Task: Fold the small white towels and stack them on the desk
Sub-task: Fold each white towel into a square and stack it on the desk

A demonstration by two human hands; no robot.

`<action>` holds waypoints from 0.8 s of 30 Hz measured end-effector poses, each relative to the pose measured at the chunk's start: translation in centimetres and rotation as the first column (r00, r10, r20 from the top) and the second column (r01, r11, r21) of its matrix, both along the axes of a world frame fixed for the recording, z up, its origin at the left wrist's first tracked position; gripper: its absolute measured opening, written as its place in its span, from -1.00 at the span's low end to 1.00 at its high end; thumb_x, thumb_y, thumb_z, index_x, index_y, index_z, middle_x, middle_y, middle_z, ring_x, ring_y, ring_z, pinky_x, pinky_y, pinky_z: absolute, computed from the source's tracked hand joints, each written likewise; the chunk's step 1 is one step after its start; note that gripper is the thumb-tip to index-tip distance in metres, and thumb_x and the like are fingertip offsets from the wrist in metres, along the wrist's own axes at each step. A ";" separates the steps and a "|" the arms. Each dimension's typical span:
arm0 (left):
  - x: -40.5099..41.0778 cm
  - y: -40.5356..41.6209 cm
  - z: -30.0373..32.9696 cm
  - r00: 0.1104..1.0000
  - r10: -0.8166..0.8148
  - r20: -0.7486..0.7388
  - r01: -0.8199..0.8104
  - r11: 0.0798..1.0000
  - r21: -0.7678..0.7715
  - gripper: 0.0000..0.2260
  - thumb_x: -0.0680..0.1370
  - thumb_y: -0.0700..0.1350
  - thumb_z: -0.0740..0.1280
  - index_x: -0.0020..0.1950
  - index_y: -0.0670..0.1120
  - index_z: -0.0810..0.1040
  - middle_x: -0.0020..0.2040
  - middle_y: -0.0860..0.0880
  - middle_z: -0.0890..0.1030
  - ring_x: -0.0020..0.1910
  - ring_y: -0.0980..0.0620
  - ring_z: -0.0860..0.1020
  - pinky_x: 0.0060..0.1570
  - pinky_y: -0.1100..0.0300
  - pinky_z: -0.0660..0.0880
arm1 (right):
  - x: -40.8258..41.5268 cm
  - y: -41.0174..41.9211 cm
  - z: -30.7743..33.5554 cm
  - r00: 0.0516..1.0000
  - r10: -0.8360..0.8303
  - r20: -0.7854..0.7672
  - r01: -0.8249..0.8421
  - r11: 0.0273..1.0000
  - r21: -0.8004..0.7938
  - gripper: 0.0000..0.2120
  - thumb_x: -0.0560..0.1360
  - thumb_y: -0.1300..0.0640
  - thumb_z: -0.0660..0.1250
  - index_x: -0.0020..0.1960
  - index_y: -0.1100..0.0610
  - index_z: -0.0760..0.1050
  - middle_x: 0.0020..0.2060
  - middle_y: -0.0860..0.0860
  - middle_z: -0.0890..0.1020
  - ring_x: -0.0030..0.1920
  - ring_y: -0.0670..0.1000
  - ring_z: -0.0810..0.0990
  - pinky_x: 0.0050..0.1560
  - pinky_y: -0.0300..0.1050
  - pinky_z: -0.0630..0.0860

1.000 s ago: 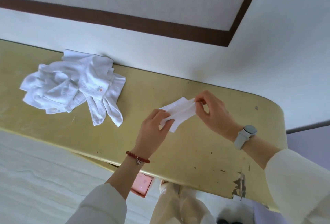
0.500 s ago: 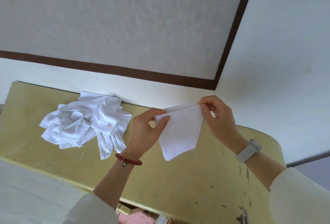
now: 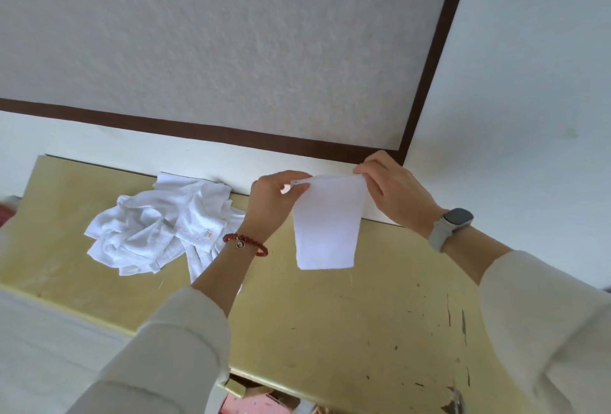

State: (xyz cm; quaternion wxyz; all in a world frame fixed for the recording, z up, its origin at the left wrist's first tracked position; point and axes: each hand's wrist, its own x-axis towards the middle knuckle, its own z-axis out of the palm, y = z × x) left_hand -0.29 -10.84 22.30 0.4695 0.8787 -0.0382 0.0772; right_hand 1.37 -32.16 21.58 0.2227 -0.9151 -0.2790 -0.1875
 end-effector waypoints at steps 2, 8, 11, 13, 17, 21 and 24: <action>0.1 0.0 0.6 0.998 0.043 0.046 -0.040 0.998 -0.057 -0.81 0.48 -0.24 0.36 0.05 -0.07 0.64 -0.05 0.12 0.59 -0.03 0.13 0.56 0.02 0.37 0.41 | 0.0 0.4 0.9 0.999 -0.007 0.041 0.004 0.997 0.073 -0.74 0.53 0.21 0.07 -0.01 0.28 0.51 -0.10 0.17 0.52 -0.28 0.08 0.52 -0.21 -0.28 0.40; -4.4 0.7 -4.1 0.991 -0.027 0.133 0.041 0.994 -0.105 -0.75 0.45 -0.27 0.38 0.05 0.01 0.61 0.02 0.10 0.61 0.04 0.23 0.55 0.10 0.40 0.43 | -4.0 0.0 -2.7 0.997 0.073 0.012 -0.073 0.990 0.119 -0.82 0.52 0.26 0.12 -0.04 0.26 0.49 -0.12 0.15 0.50 -0.34 0.04 0.45 -0.33 -0.17 0.43; -7.9 0.6 -9.5 0.998 -0.069 0.005 0.069 0.995 -0.077 -0.76 0.44 -0.29 0.39 0.04 -0.03 0.63 0.02 0.15 0.60 0.08 0.26 0.52 0.14 0.40 0.41 | -7.4 -0.6 -7.8 0.989 0.121 -0.084 -0.114 0.990 0.082 -0.88 0.50 0.29 0.15 -0.03 0.19 0.45 -0.12 0.10 0.51 -0.34 0.08 0.48 -0.29 -0.13 0.44; -10.5 0.4 -13.0 0.985 -0.104 -0.140 0.102 0.995 -0.020 -0.76 0.45 -0.31 0.38 0.02 -0.03 0.65 0.02 0.19 0.59 0.11 0.29 0.50 0.17 0.42 0.38 | -10.0 -1.1 -11.5 0.972 0.131 -0.195 -0.124 0.991 0.048 -0.88 0.50 0.27 0.15 -0.02 0.13 0.41 -0.11 0.05 0.50 -0.34 0.10 0.50 -0.26 -0.12 0.47; -15.1 0.1 -18.0 0.885 -0.194 -0.422 0.245 0.967 0.068 -0.75 0.47 -0.34 0.34 0.01 -0.05 0.67 0.07 0.10 0.62 0.20 0.19 0.48 0.25 0.37 0.32 | -15.2 -2.0 -17.6 0.865 0.145 -0.480 -0.178 0.984 -0.024 -0.86 0.50 0.18 0.09 -0.05 0.09 0.42 -0.15 0.05 0.54 -0.39 0.06 0.49 -0.35 -0.11 0.48; -17.6 0.0 -19.6 0.754 -0.243 -0.610 0.367 0.926 0.085 -0.75 0.51 -0.28 0.28 0.09 -0.03 0.63 0.17 0.04 0.59 0.21 0.14 0.50 0.27 0.28 0.32 | -19.2 -2.5 -20.9 0.743 0.118 -0.659 -0.170 0.985 -0.016 -0.72 0.50 0.11 0.01 -0.06 0.13 0.48 -0.13 0.03 0.54 -0.34 0.07 0.51 -0.34 -0.06 0.47; -18.2 0.2 -20.1 0.719 -0.259 -0.645 0.445 0.885 0.140 -0.80 0.51 -0.19 0.30 0.08 0.00 0.62 0.17 0.08 0.57 0.19 0.13 0.49 0.19 0.39 0.28 | -20.7 -2.7 -21.2 0.727 0.124 -0.675 -0.199 0.979 -0.034 -0.76 0.48 0.12 0.05 -0.05 0.09 0.49 -0.15 0.00 0.56 -0.32 0.05 0.52 -0.37 -0.04 0.50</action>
